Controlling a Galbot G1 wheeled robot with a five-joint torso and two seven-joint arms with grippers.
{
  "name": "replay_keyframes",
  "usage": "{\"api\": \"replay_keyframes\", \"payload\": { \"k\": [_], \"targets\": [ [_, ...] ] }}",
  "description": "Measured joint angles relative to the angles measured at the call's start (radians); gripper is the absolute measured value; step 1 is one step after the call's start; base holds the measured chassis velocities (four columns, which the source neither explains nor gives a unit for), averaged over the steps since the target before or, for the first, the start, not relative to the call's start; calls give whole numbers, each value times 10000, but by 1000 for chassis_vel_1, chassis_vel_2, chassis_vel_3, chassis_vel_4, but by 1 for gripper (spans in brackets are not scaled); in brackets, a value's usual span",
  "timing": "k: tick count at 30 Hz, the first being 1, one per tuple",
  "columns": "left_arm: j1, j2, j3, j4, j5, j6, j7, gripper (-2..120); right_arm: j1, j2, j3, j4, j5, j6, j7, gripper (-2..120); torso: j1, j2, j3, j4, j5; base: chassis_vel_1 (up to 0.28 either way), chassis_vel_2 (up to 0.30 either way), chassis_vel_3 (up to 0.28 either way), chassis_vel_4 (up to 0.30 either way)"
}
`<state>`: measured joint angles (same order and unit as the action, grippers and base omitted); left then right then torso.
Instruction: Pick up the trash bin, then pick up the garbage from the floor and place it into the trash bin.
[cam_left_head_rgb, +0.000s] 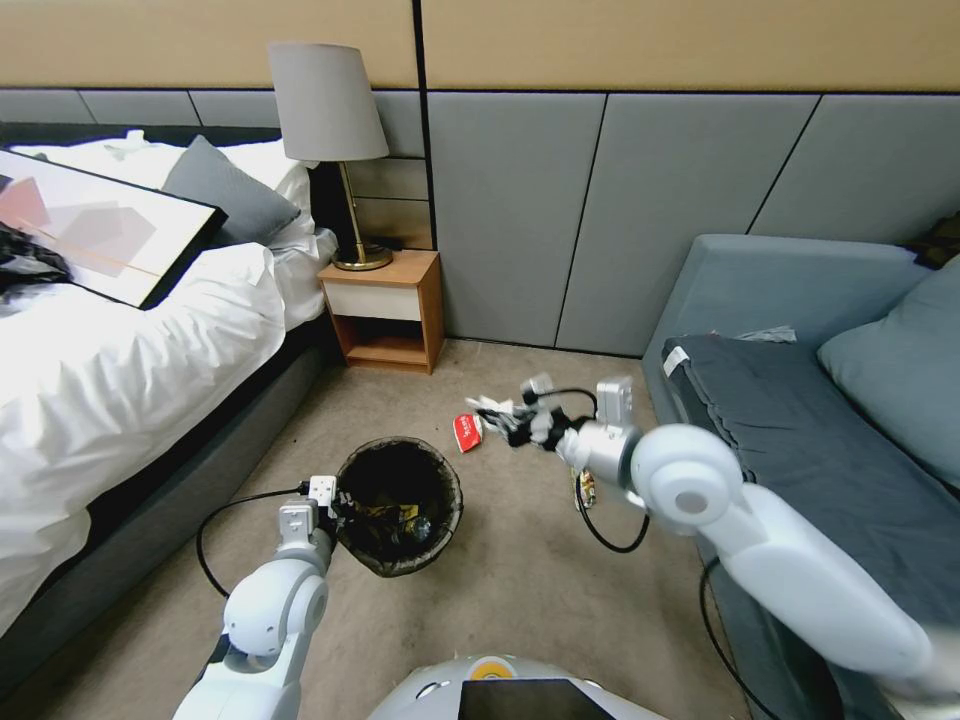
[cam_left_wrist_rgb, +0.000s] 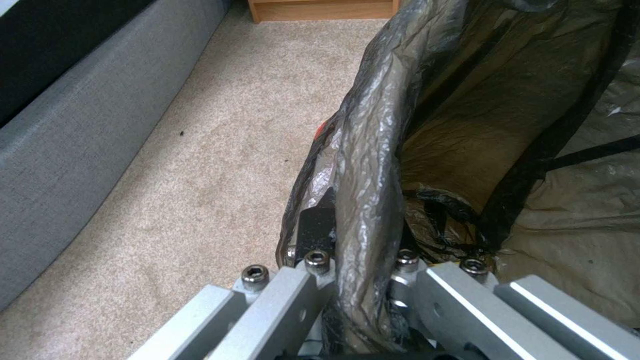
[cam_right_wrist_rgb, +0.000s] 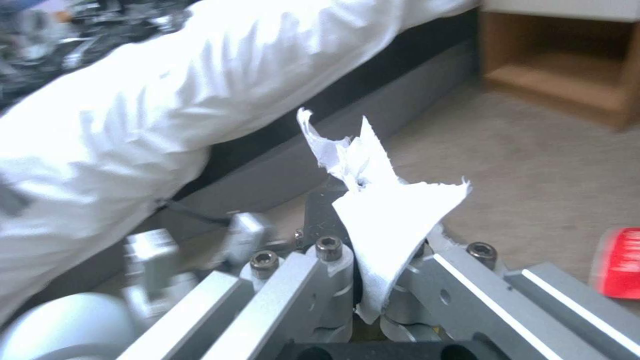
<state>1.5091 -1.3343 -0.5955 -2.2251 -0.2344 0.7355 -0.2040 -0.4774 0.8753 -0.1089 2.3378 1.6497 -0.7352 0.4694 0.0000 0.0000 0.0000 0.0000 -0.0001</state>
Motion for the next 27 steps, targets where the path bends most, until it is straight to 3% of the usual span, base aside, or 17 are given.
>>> {"api": "replay_keyframes", "payload": {
  "k": [11, 18, 27],
  "targets": [
    [-59, 15, -69, 132, 16, 0, 3, 0, 1736, 722, -1521, -590, 1313, 0, 187, 0, 1, 0, 0, 0, 0, 0, 0, 0, 0],
    [-114, 9, -96, 238, 16, 0, 7, 0, 2237, 1235, -2930, -1325, 914, -2, 351, 0, 0, 0, 0, 0, -1, 0, 0, 0, 0],
    [-116, 20, -140, 302, 16, 0, 25, 0, 1833, 1622, -3637, -1993, 336, -1, 398, 0, 1, 0, 0, -1, 0, 0, 0, 0, 0]
  ]
}}
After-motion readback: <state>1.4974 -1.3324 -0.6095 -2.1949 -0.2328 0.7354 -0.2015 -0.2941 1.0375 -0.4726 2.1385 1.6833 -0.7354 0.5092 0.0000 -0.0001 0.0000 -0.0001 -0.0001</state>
